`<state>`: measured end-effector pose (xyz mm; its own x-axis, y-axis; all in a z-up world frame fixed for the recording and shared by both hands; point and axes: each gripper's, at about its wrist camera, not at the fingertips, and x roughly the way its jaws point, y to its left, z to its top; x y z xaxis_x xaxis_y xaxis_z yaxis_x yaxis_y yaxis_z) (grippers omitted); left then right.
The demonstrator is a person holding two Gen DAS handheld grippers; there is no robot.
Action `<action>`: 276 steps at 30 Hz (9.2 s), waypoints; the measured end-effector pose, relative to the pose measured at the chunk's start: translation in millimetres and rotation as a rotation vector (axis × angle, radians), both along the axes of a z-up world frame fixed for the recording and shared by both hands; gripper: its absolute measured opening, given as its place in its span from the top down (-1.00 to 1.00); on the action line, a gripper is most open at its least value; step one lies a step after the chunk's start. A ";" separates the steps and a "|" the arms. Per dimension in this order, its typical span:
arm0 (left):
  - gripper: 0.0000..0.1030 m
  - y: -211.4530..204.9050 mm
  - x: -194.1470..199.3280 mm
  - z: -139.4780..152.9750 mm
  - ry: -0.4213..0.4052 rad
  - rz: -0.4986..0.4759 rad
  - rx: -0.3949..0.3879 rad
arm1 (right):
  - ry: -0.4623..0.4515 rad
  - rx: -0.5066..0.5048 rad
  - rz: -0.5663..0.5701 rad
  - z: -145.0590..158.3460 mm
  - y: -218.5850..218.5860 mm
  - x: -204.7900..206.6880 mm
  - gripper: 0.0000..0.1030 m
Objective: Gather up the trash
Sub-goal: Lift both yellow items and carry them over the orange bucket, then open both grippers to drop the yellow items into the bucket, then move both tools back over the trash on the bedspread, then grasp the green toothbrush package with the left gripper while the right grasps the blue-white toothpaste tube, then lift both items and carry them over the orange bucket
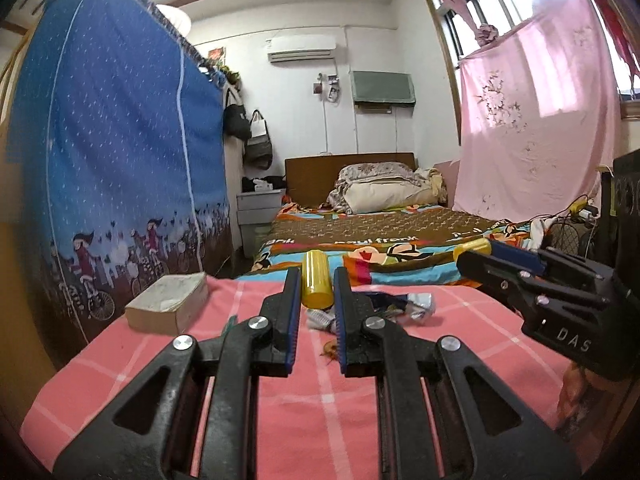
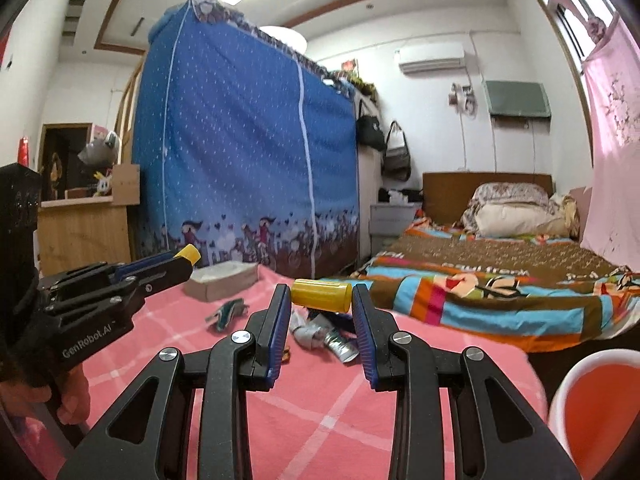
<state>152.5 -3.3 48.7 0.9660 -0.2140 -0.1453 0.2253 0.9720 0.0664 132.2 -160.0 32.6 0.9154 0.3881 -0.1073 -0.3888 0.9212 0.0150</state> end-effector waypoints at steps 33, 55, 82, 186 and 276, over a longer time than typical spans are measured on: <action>0.63 -188.8 -24.0 28.2 -0.012 -0.421 0.091 | -0.046 0.164 -0.385 12.5 -174.8 -64.1 0.43; 0.63 -271.7 17.3 -17.8 0.443 -0.570 0.056 | 0.277 0.254 -0.488 -25.3 -245.2 -51.6 0.42; 0.34 -280.9 37.9 -35.0 0.603 -0.503 -0.041 | 0.383 0.341 -0.520 -37.7 -272.5 -52.8 0.12; 0.30 63.0 110.1 -47.6 0.553 0.167 -0.306 | 0.564 -0.027 -0.044 -35.9 -8.2 139.7 0.03; 0.30 -126.3 -3.7 32.7 0.063 -0.286 -0.117 | -0.086 0.199 -0.321 22.2 -151.8 -48.8 0.38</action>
